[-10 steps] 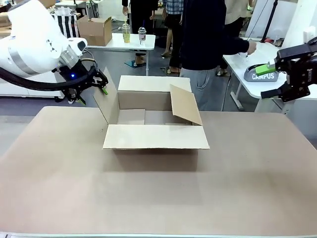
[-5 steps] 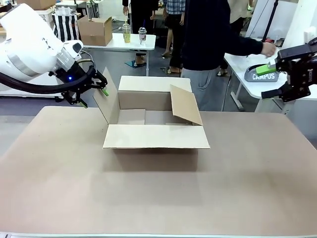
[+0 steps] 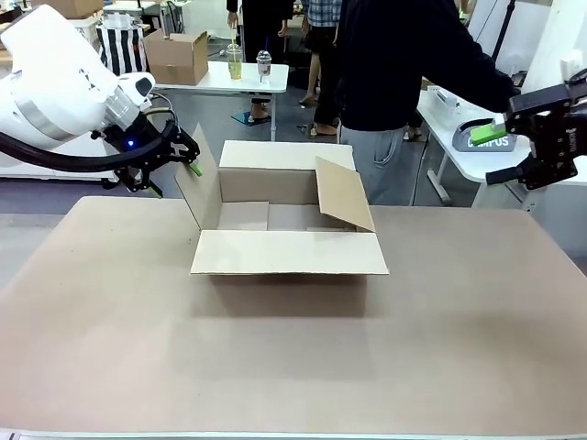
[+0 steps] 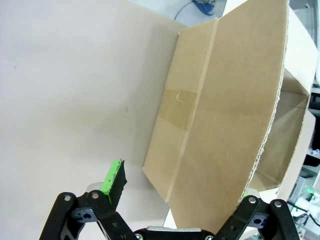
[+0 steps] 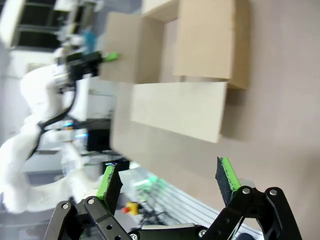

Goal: Pack the gift set into the box.
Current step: Place both hands on the side flaps of the Package Box and spread them outward, then lift both hands away from the flaps of the Package Box.

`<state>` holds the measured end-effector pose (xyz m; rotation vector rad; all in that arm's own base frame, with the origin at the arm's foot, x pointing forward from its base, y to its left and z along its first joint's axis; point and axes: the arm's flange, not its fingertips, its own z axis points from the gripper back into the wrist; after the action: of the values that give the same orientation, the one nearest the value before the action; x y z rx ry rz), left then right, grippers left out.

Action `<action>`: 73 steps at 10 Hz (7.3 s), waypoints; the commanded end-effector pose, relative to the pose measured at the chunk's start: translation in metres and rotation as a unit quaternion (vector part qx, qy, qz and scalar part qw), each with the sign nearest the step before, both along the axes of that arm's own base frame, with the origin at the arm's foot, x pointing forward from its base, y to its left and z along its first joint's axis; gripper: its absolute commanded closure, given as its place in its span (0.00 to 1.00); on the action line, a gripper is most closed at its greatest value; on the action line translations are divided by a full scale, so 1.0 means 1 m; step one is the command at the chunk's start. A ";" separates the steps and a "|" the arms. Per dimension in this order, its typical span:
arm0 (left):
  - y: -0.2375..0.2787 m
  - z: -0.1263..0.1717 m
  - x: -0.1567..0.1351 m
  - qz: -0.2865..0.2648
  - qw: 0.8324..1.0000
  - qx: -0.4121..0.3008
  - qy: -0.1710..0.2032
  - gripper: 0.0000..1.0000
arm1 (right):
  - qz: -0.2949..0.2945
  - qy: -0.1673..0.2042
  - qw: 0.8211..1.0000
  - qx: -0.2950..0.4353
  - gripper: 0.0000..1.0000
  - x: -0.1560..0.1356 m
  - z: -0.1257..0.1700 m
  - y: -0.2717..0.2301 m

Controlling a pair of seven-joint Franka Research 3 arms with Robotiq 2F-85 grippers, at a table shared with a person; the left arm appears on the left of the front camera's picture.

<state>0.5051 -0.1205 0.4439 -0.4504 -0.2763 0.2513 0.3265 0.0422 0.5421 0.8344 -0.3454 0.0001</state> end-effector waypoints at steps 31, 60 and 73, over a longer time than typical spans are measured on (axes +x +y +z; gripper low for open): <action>0.000 0.001 0.000 0.004 1.000 0.006 -0.004 0.00 | -0.088 0.046 0.805 -0.585 0.00 0.190 -0.057 0.251; 0.000 0.001 0.000 0.004 1.000 0.006 -0.004 0.00 | -0.139 0.184 0.918 -0.323 0.00 0.227 -0.084 0.080; 0.000 0.001 0.000 0.004 1.000 0.006 -0.004 0.00 | -0.139 0.184 0.918 -0.323 0.00 0.227 -0.084 0.080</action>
<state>0.5061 -0.1212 0.4449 -0.4509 -0.2787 0.2502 0.5515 0.1180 0.4540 0.1284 -0.0886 -0.2713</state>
